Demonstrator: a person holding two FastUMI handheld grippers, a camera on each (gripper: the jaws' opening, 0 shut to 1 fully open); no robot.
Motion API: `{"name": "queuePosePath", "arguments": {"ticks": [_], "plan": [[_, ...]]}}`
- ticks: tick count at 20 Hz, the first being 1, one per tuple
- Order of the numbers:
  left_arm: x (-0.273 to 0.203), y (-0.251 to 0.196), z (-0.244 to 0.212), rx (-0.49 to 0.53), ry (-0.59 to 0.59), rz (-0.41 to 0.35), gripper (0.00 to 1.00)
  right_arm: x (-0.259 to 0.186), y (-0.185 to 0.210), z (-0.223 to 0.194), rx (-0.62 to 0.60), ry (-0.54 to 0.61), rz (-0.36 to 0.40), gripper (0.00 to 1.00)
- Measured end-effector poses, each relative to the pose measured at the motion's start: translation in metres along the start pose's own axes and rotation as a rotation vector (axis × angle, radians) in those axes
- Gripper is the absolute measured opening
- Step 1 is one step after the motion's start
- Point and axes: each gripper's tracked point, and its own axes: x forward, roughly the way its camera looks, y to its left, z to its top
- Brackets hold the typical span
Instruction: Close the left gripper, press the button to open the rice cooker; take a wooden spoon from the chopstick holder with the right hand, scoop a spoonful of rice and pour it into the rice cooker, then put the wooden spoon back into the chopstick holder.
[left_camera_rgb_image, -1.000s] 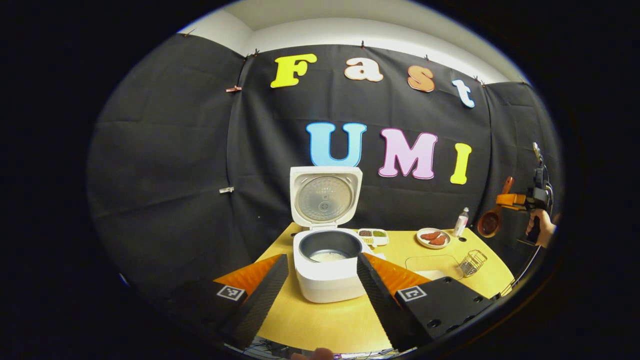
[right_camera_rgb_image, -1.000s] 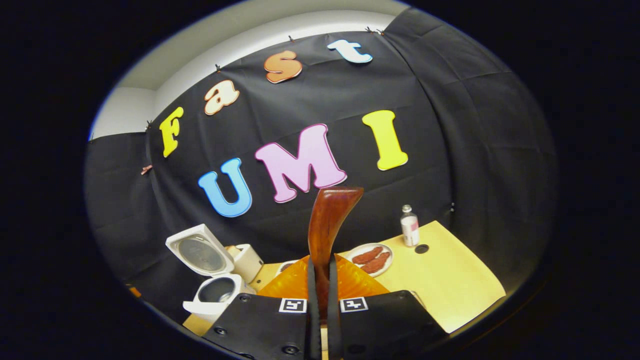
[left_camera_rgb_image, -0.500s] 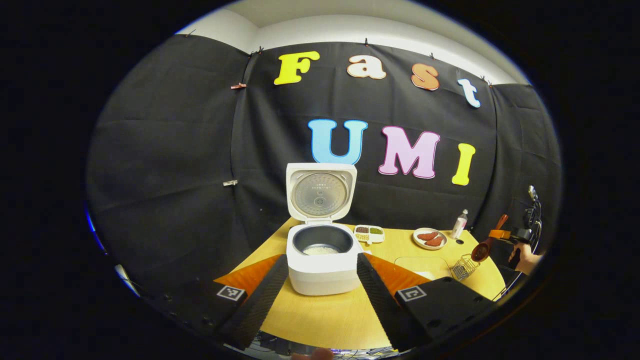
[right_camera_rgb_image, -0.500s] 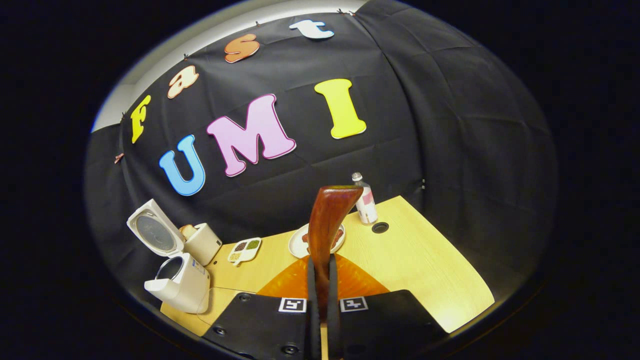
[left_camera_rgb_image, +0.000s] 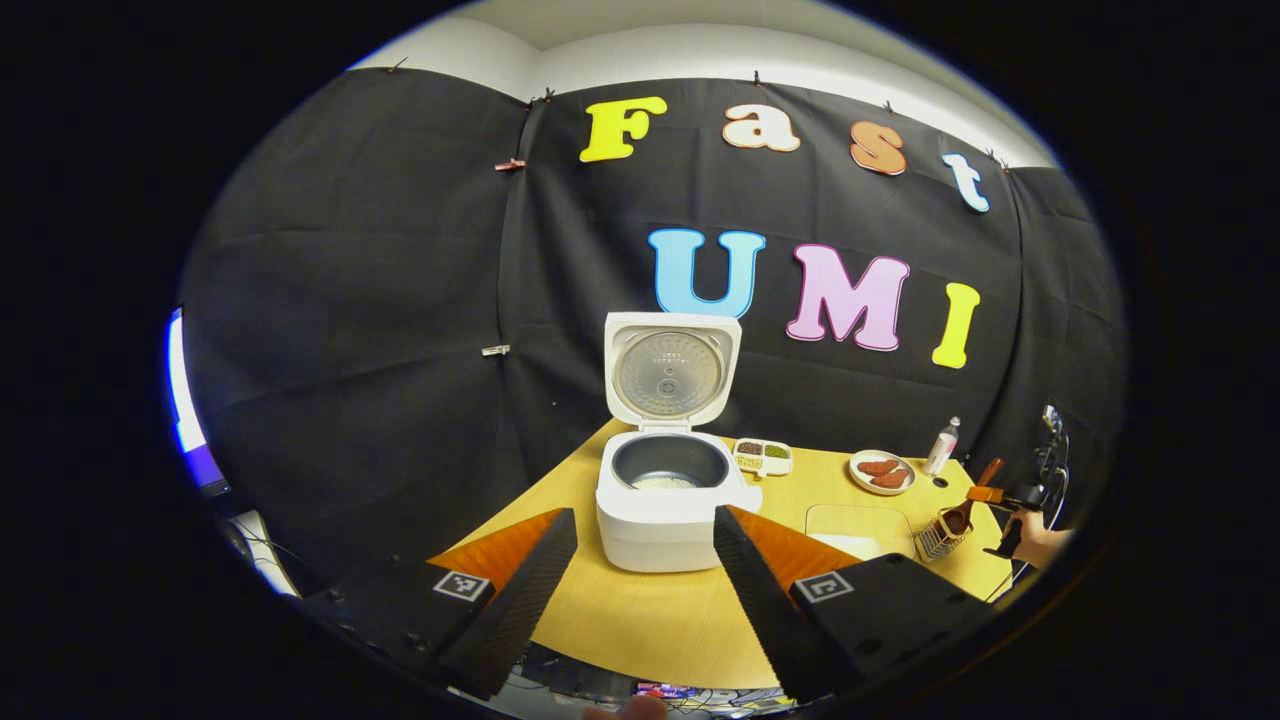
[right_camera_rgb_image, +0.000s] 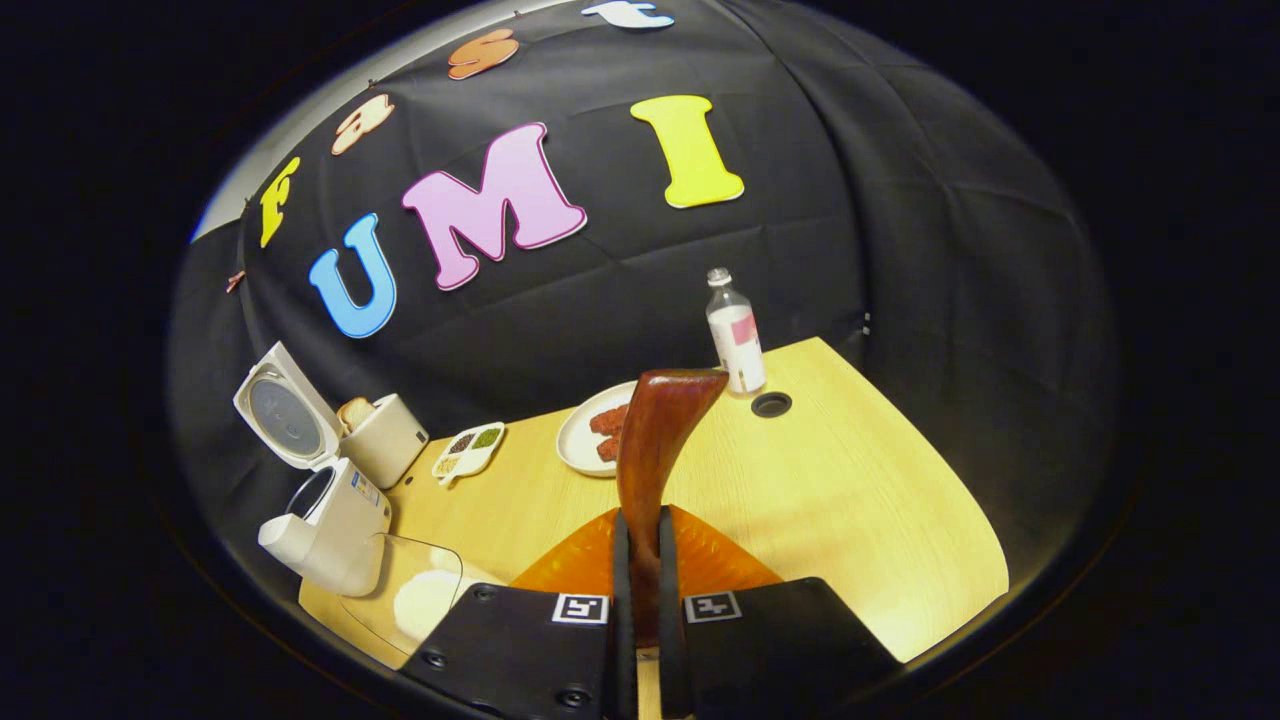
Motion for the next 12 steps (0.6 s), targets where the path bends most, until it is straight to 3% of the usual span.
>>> {"name": "queuePosePath", "arguments": {"ticks": [2, 4, 9, 11, 12], "plan": [[0.000, 0.000, -0.001, 0.000, 0.006, -0.001, 0.95, -0.002, -0.006, 0.000, 0.041, 0.001, -0.020, 0.17], [0.001, 0.001, 0.001, 0.005, 0.003, -0.006, 0.95, -0.009, -0.014, 0.005, 0.059, -0.011, -0.053, 0.33], [0.014, 0.000, 0.017, 0.020, -0.024, -0.060, 0.95, -0.057, -0.029, 0.017, 0.043, -0.020, -0.117, 0.87], [0.021, 0.002, 0.030, 0.025, -0.054, -0.083, 0.95, -0.088, -0.026, 0.029, 0.013, -0.041, -0.120, 0.98], [0.027, 0.002, 0.037, 0.035, -0.069, -0.096, 0.95, -0.105, -0.025, 0.035, -0.008, -0.055, -0.126, 0.98]]}}
